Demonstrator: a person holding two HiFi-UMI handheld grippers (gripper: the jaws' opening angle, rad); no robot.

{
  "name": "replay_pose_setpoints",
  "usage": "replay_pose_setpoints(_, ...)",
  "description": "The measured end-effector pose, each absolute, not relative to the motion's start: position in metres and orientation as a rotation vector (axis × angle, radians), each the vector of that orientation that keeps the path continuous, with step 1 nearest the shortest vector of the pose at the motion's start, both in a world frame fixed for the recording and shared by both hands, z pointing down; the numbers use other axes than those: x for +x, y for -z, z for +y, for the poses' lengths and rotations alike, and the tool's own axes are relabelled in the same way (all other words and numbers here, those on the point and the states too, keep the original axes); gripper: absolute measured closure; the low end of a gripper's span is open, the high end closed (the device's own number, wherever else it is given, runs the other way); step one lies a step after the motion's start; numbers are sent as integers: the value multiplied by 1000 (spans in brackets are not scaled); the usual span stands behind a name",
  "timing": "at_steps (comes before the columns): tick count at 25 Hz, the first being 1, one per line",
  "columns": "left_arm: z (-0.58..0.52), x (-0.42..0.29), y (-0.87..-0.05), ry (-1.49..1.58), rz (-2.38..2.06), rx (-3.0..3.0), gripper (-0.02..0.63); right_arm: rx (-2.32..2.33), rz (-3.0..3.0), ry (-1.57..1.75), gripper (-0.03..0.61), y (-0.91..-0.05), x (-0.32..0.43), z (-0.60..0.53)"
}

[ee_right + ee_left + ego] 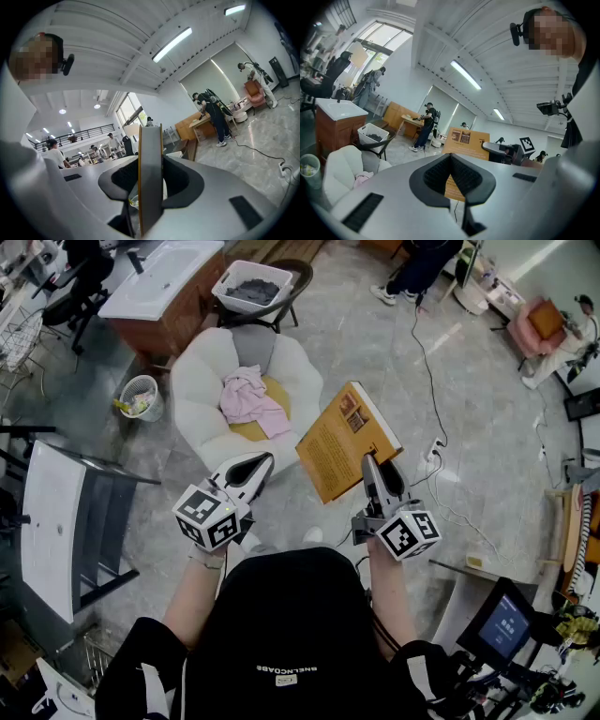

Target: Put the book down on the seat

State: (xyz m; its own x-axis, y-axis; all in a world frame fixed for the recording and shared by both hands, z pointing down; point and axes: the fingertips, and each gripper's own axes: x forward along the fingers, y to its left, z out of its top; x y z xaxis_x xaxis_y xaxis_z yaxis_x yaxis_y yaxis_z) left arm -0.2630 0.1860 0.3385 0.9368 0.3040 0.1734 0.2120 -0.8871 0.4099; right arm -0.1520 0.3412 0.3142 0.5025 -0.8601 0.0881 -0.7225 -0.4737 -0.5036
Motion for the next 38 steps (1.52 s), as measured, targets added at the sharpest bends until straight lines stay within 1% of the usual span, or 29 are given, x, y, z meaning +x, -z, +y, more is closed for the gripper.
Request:
replay_pose_setpoints(4,215,-250,-335,-318,435,2698,598,-2356,1356,419,411,-317,-148,353)
replay_pose_setpoints(12,303,-216,-309,-368,473,2848,600,-2303,1344,403,411,-302,-116,428)
replay_pose_setpoints(19,381,-192,-301,-343,552,2921,598,-2240,1350,391,411,-303,-94,481)
replay_pose_setpoints(22,408,-185,-292,-286,547,2879,600,-2258,1356,396,411,-304,-88,503)
replay_pose_setpoints(28,430,-163,-291,-300,529,2839,600,-2249,1354,402,411,-307,-75,527)
replay_pose_setpoints(33,420,-147,-306,-324,537,2836,600,-2246,1350,383,411,-313,-61,520)
replay_pose_setpoints(38,409,-143,-302,-330,557,2825,600,-2262,1317,384,411,-305,-60,517)
